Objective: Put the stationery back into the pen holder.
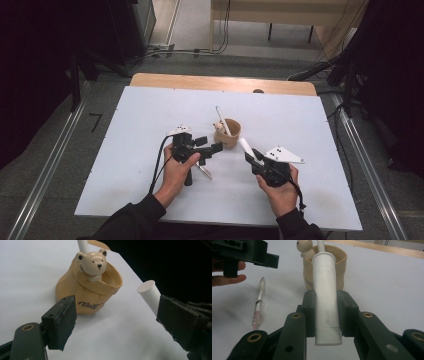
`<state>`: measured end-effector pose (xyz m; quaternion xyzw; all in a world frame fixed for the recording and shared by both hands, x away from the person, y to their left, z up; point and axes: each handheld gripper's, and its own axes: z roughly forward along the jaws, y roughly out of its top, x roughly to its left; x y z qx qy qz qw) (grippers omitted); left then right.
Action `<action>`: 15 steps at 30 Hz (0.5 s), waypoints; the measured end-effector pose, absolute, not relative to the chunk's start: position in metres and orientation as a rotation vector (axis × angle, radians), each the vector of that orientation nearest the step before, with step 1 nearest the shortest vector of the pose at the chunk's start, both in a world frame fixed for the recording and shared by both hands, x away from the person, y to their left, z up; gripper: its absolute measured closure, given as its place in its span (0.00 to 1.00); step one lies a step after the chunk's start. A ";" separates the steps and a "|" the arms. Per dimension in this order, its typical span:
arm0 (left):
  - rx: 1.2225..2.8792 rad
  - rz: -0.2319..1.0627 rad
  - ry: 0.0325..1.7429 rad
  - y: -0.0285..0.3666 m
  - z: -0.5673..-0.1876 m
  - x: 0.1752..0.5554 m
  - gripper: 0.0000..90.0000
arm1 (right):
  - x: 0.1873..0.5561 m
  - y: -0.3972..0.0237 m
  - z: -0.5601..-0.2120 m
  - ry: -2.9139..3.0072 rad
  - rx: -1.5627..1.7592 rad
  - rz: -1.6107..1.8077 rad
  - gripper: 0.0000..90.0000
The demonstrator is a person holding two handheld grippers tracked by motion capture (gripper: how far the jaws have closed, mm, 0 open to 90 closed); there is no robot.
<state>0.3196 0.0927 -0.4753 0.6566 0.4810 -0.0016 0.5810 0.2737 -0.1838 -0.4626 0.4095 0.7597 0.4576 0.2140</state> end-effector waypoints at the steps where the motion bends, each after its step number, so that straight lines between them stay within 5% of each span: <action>1: 1.533 -0.006 1.123 0.092 -0.475 0.320 0.19 | 0.274 -0.182 -0.462 2.113 1.137 1.269 0.76; 15: 1.516 -0.071 1.116 0.079 -0.474 0.326 0.22 | 0.277 -0.164 -0.462 2.148 1.082 1.297 0.76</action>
